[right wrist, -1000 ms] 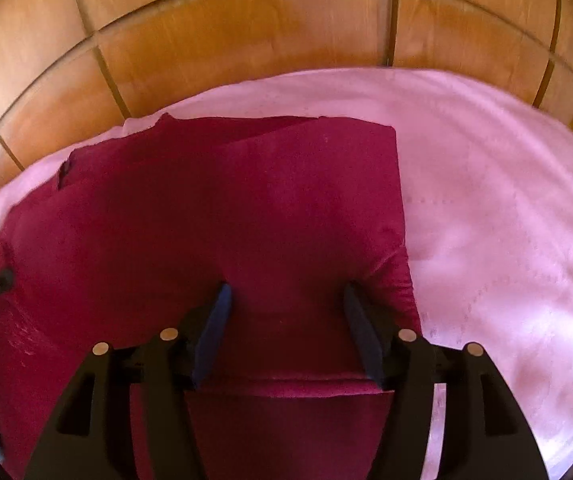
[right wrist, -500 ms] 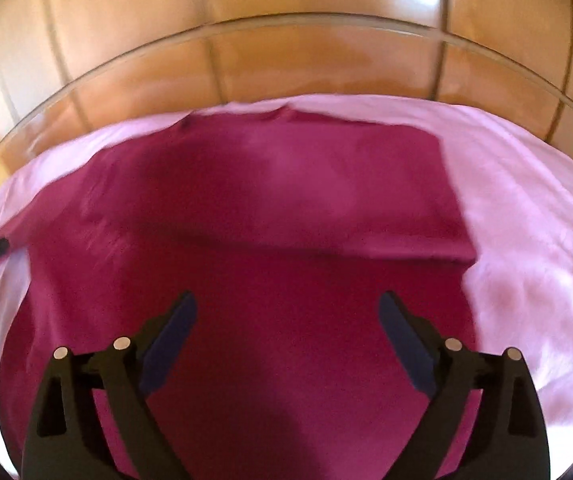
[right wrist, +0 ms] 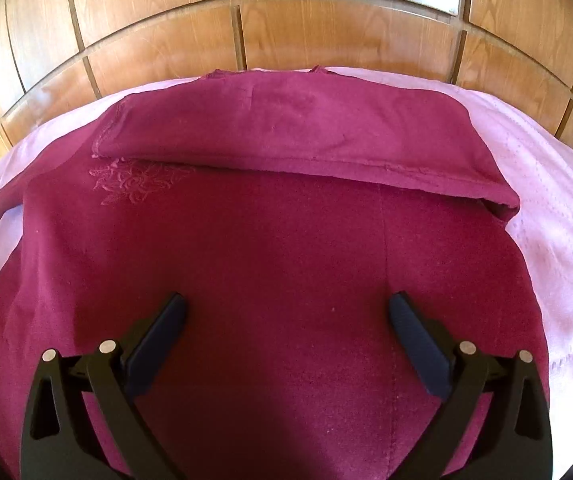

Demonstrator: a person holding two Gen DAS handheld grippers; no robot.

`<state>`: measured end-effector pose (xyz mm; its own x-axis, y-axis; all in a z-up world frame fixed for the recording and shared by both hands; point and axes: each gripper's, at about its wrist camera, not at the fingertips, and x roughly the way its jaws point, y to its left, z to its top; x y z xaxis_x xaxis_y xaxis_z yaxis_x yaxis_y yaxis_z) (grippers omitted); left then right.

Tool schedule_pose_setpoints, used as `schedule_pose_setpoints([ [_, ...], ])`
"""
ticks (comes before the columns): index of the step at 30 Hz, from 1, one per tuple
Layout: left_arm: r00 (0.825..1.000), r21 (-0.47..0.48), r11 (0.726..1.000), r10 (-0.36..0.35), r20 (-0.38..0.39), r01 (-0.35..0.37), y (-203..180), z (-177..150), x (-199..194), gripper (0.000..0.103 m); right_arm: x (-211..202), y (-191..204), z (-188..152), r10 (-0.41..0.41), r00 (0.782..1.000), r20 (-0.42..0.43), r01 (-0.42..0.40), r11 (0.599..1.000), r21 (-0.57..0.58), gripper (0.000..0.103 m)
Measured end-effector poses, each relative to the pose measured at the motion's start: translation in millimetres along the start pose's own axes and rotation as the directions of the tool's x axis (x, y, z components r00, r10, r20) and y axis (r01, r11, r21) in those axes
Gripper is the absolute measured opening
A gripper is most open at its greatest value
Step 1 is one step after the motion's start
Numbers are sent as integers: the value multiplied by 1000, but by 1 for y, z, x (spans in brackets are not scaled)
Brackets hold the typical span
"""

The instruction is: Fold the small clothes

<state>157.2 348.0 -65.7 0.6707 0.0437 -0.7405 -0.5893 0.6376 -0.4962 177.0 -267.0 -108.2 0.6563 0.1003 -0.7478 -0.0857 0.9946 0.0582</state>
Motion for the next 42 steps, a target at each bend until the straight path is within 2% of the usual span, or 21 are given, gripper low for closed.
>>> schedule_pose_setpoints([
  [2, 1000, -23, 1000, -8, -4, 8, 5, 9, 7, 40, 0, 1, 1, -1, 1000, 10, 1, 1000, -2, 101],
  [8, 998, -57, 996, 69, -12, -69, 16, 27, 39, 39, -1, 1, -2, -3, 1000, 17, 3, 1000, -4, 101],
  [10, 995, -18, 995, 97, -7, -97, 11, 31, 45, 29, -1, 1, -2, -3, 1000, 18, 4, 1000, -4, 101],
  [12, 992, 37, 992, 124, -15, -123, 5, 32, 48, 7, -1, 1, -2, -3, 1000, 18, 3, 1000, -3, 101],
  [13, 991, 45, 991, 130, -13, -129, 3, 33, 48, 6, -1, 1, -2, -3, 1000, 18, 3, 1000, -3, 101],
  [15, 995, 67, 993, 95, 8, -96, -10, 34, 40, 6, -1, 1, -2, -4, 1000, 21, 4, 1000, -4, 101],
  [18, 999, 130, 991, -48, 21, 44, -46, 26, 18, 6, -1, 1, -2, -4, 1000, 23, 4, 1000, -3, 101],
  [22, 977, 279, 937, -215, -6, 208, -119, -8, -8, 6, -1, 0, -3, 1, 1000, 26, -1, 1000, 1, 101],
  [25, 938, 391, 855, -337, -78, 340, -181, -58, -19, 6, -1, -1, -3, 6, 1000, 30, -6, 1000, 5, 101],
  [28, 908, 478, 774, -388, -161, 415, -231, -110, -15, 6, -1, -2, -4, 16, 999, 34, -17, 1000, 12, 101],
  [29, 900, 506, 746, -392, -191, 433, -245, -128, -11, 6, -2, -3, -4, 19, 999, 35, -19, 1000, 15, 101],
  [32, 884, 551, 691, -371, -286, 468, -276, -177, 8, 6, -2, -3, -4, 26, 999, 39, -27, 999, 22, 101],
  [33, 883, 571, 674, -354, -308, 469, -284, -192, 14, 6, -2, -3, -4, 28, 999, 39, -29, 999, 24, 101],
  [36, 875, 601, 640, -298, -381, 479, -299, -222, 38, 6, -2, -3, -3, 32, 999, 35, -33, 999, 28, 101],
  [38, 883, 627, 628, -259, -392, 462, -299, -236, 45, 6, -4, -4, 0, 38, 999, 29, -39, 999, 32, 99],
  [39, 883, 637, 618, -252, -395, 462, -292, -242, 44, 8, -5, -4, 1, 39, 999, 30, -40, 999, 34, 94],
  [40, 879, 640, 608, -256, -402, 470, -289, -244, 43, 15, -8, -4, 4, 48, 998, 35, -50, 998, 42, 92],
  [41, 868, 638, 593, -270, -416, 490, -284, -244, 39, 20, -10, -5, 6, 68, 997, 40, -70, 996, 55, 85],
  [42, 863, 637, 587, -279, -421, 500, -284, -245, 37, 32, -11, -5, 9, 105, 994, 43, -108, 991, 77, 80],
])
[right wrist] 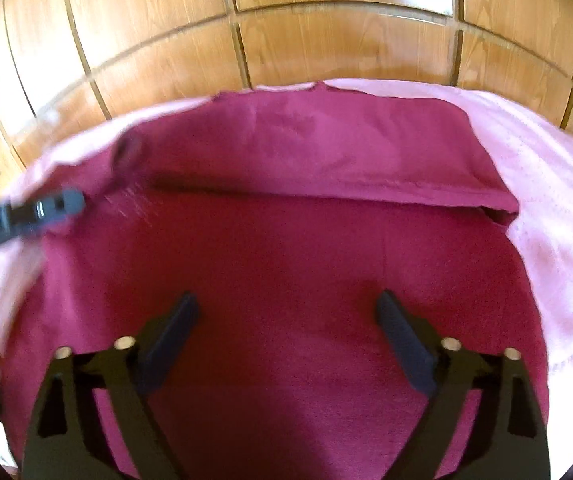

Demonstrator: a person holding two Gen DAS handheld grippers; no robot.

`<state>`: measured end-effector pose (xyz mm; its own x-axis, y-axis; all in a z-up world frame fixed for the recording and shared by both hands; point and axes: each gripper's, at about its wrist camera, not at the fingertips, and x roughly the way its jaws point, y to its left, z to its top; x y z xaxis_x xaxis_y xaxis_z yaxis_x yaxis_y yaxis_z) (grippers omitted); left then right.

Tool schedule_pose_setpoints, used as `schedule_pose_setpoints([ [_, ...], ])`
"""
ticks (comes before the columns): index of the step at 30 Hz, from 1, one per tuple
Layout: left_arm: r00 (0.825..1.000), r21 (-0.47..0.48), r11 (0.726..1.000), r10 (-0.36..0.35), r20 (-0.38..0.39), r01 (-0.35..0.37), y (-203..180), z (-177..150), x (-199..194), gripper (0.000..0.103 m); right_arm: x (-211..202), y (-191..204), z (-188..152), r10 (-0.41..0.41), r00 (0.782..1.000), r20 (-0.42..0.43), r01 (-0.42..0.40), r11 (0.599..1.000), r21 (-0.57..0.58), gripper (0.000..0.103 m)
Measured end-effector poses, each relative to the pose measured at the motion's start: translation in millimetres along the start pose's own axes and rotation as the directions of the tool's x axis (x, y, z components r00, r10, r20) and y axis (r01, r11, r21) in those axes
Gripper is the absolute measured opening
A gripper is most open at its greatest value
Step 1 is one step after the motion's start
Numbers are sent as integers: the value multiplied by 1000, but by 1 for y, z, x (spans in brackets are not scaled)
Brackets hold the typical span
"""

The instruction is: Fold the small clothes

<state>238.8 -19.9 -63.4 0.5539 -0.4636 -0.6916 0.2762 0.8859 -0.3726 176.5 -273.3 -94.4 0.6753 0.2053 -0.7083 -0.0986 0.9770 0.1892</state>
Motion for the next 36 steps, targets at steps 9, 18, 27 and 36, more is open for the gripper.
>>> schedule_pose_setpoints([
  [9, 999, 44, 999, -27, 41, 25, 6, -38, -42, 51, 28, 42, 48, 438, 899, -24, -426, 884, 193, 73],
  [18, 1000, 19, 1000, 14, -24, -14, 15, -61, -26, 51, 73, 118, 72, 319, 938, -133, -317, 948, 38, 6],
  [27, 1000, -17, 1000, 4, -20, -4, 25, -67, -22, 51, -38, 62, 141, 243, 954, 177, -241, 970, -30, 6],
  [36, 999, -13, 1000, 15, -37, -15, 25, -65, -21, 51, -10, -66, 133, -17, 994, 107, -1, 987, 163, 6],
])
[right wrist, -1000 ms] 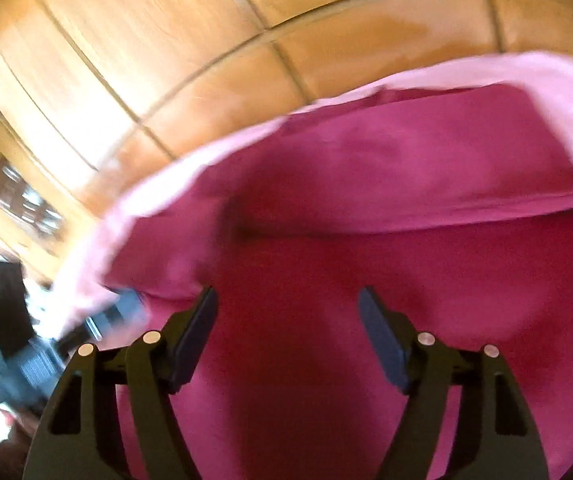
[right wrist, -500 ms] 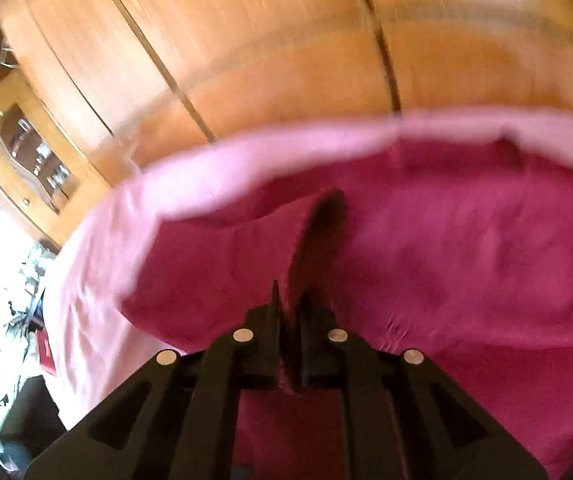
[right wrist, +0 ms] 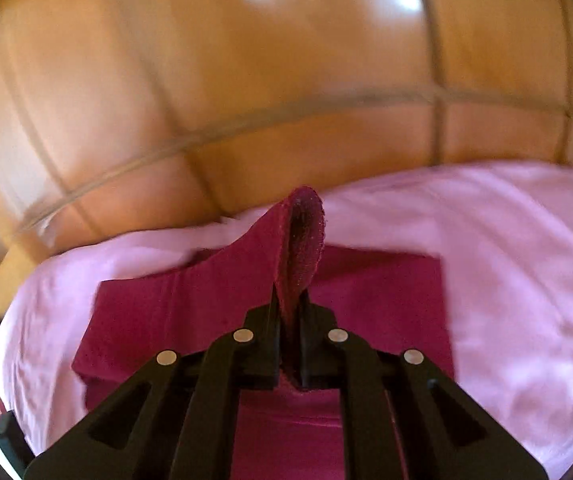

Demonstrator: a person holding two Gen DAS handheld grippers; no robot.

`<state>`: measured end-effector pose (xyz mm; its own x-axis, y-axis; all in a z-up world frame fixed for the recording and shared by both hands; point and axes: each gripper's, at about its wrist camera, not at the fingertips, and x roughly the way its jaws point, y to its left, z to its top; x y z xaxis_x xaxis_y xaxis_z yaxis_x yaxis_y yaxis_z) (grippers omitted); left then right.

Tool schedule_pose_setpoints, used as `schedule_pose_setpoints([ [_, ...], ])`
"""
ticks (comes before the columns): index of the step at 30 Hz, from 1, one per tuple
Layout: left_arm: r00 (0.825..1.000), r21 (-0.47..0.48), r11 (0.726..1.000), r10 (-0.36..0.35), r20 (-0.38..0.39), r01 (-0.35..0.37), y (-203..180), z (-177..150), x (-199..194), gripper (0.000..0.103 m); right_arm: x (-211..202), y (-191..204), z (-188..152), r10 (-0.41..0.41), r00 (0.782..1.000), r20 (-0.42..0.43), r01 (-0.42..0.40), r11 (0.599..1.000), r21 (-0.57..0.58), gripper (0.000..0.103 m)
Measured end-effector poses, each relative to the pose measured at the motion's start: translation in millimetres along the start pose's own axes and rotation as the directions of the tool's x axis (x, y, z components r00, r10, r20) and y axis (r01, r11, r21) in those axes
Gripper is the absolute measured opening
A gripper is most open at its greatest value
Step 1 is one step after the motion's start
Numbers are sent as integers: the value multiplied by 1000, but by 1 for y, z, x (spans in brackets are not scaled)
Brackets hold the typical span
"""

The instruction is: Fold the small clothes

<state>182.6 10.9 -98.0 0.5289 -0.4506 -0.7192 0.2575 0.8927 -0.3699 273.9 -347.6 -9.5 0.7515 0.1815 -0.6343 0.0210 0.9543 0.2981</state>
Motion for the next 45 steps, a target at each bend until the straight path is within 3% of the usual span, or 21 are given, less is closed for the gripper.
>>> schedule_pose_setpoints([
  [8, 999, -17, 1000, 15, -32, -16, 3, 8, -15, 51, 29, -74, -32, -39, 992, -121, 55, 990, 131, 7],
  [13, 998, -17, 1000, -5, 69, 6, -2, 38, -44, 51, 26, -79, -49, -53, 989, -137, 70, 990, 121, 8],
  [15, 995, -13, 1000, 13, 96, -12, -6, 54, -41, 51, 27, -85, -51, -50, 988, -145, 70, 988, 136, 20],
  [17, 993, 1, 999, 39, 111, -40, -10, 70, -33, 51, 24, -85, -48, -69, 987, -144, 89, 986, 141, 31],
  [19, 989, 14, 997, 70, 131, -73, -13, 84, -27, 51, 13, -87, -46, -83, 988, -127, 101, 985, 141, 34],
  [20, 987, 18, 997, 76, 139, -79, -12, 88, -24, 51, 5, -86, -43, -109, 988, -110, 123, 984, 128, 44],
  [22, 983, 18, 995, 91, 158, -96, -10, 102, -20, 51, -10, -80, -37, -150, 987, -64, 156, 982, 108, 54],
  [25, 981, -1, 994, 105, 164, -106, -6, 114, -11, 51, -20, -56, -31, -95, 995, -9, 96, 993, 64, 56],
  [31, 975, -11, 988, 156, 157, -157, -6, 143, 24, 51, 16, -7, -34, -93, 995, -36, 90, 993, -79, 68],
  [35, 975, -33, 980, 200, 98, -197, 6, 150, 59, 51, 46, -12, -42, -154, 985, -80, 146, 984, -100, 69],
  [38, 973, -44, 974, 225, 45, -224, 22, 138, 83, 51, 57, -31, -55, -130, 987, -98, 124, 990, -68, 70],
  [41, 966, 14, 970, 241, 93, -243, 19, 124, 84, 51, 56, -35, -64, -111, 991, -68, 106, 991, -77, 70],
  [45, 966, -17, 968, 250, 70, -249, 20, 128, 75, 51, 54, -30, -62, -139, 988, -73, 131, 986, -100, 73],
])
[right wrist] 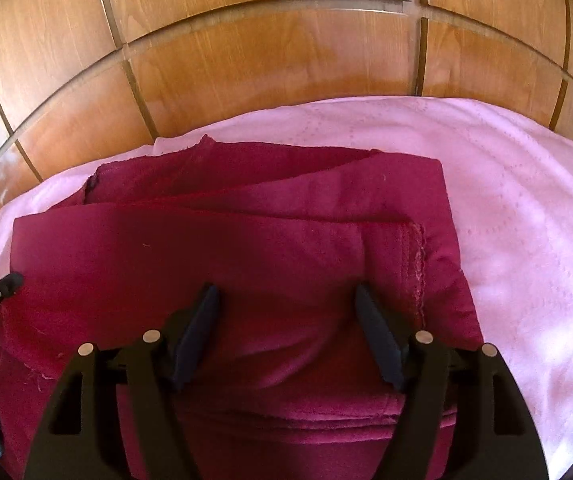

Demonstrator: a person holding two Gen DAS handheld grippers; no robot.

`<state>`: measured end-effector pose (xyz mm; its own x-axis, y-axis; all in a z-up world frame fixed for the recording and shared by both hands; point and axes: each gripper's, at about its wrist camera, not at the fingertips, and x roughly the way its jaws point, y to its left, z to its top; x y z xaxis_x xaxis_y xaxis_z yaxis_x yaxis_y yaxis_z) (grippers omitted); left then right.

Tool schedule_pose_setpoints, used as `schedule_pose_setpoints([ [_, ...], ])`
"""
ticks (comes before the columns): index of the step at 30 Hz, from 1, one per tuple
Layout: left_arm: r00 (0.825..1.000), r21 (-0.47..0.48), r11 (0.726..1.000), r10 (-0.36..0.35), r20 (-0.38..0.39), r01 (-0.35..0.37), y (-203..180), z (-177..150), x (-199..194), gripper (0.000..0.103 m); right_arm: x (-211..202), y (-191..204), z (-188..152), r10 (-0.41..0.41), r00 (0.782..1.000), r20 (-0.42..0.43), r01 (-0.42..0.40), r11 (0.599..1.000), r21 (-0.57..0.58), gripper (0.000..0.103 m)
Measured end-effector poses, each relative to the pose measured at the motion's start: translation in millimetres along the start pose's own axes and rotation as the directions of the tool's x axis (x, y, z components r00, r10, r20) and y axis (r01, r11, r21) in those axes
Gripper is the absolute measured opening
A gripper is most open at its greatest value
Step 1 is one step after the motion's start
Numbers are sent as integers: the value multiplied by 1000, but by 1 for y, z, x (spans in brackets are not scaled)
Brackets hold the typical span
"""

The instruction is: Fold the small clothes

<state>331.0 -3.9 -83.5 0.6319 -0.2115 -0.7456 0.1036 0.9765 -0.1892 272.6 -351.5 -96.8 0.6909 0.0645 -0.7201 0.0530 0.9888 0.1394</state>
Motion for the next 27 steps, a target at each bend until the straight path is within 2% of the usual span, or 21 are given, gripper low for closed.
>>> schedule_pose_setpoints([
  [3, 999, 19, 999, 28, 23, -28, -6, -7, -25, 51, -11, 4, 2, -45, 999, 0, 45, 999, -22, 79],
  [5, 998, 29, 1000, 10, 55, -11, -7, -16, -42, 51, -28, 6, -2, -39, 999, 28, 40, 999, -30, 80],
  [7, 998, 44, 999, -12, 54, 9, -11, -26, -50, 51, -42, 10, -11, -20, 999, 41, 22, 999, -44, 80],
  [11, 998, 117, 991, 59, -13, -57, -19, -48, -29, 51, -29, 20, -32, -74, 997, -5, 73, 991, -112, 81],
  [15, 996, 121, 989, 84, -9, -83, -21, -48, -30, 51, -25, 17, -37, -72, 997, -1, 72, 993, -89, 82],
  [20, 999, 76, 996, 49, -10, -48, -9, -57, -60, 51, -45, 16, -39, -67, 998, 0, 67, 994, -86, 86],
  [27, 1000, 86, 996, 23, 19, -25, 9, -95, -105, 51, -86, -9, -80, -78, 997, -24, 77, 994, -72, 87],
])
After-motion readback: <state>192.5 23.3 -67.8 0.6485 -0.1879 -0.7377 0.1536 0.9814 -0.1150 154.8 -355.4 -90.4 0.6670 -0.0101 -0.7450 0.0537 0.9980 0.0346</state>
